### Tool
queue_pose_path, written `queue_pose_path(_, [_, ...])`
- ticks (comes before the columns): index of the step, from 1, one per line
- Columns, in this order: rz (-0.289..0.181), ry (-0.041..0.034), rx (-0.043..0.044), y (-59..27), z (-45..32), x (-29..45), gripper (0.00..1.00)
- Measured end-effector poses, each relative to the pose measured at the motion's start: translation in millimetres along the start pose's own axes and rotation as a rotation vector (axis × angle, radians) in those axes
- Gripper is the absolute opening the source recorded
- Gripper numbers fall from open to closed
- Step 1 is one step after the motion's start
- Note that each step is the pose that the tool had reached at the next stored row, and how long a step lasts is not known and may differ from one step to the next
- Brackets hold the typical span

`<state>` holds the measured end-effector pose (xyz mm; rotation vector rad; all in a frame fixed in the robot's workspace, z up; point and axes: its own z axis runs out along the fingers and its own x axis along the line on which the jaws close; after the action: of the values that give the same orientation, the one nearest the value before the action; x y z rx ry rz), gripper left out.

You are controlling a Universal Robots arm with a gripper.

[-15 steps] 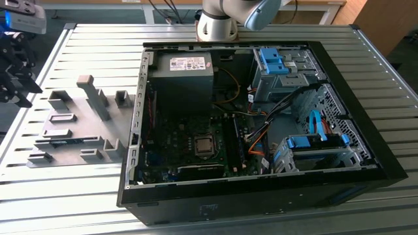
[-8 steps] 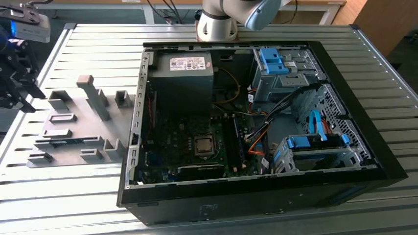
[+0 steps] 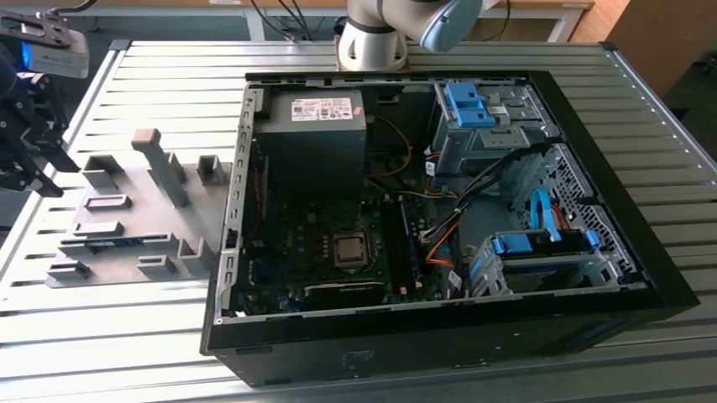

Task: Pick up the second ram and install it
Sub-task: 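Pick up the second ram and move it above second insertion slot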

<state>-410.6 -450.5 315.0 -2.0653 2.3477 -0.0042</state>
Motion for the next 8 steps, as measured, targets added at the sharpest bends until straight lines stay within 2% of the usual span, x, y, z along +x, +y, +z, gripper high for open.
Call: queue_pose_path(8, [-0.002,-0.0001,0.0001,0.0,0.2,0.0,0.42])
